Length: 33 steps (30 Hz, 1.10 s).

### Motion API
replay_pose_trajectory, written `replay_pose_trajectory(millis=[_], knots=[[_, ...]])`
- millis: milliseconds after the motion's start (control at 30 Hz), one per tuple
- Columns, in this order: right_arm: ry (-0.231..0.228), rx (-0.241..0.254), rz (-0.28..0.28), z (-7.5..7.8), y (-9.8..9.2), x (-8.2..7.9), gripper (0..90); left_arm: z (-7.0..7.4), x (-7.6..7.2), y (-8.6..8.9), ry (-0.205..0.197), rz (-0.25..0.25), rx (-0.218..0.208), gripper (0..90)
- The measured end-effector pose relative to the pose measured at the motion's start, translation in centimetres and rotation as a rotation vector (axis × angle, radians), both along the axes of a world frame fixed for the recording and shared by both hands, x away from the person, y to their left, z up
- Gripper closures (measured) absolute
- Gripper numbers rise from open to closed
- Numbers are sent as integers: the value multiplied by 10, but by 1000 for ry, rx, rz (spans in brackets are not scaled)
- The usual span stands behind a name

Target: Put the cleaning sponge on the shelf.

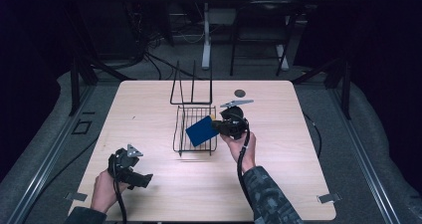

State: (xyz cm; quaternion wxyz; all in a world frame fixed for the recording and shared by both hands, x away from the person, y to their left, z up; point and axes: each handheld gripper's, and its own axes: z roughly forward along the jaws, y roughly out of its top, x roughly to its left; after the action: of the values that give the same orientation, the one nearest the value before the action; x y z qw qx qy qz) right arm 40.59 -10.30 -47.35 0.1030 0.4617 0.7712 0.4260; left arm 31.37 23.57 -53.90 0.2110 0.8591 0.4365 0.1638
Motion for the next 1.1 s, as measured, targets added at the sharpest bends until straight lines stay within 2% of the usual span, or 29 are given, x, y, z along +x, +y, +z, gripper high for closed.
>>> replay_pose_trajectory(millis=[33, 233, 600, 833, 1100], knots=[[13, 0, -6, 0, 0, 0, 844, 0, 0, 0, 0, 1, 0, 3], [11, -10, -17, -3, -2, 2, 836, 0, 0, 0, 3, -1, 2, 3], [28, 9, -63, -8, -4, 8, 804, -1, 1, -2, 11, -4, 8, 3], [30, -2, -76, -12, -4, 16, 783, -2, 1, -4, 14, -4, 7, 3], [62, -12, -93, -19, -3, 29, 734, -2, 2, -4, 19, -4, 8, 3]])
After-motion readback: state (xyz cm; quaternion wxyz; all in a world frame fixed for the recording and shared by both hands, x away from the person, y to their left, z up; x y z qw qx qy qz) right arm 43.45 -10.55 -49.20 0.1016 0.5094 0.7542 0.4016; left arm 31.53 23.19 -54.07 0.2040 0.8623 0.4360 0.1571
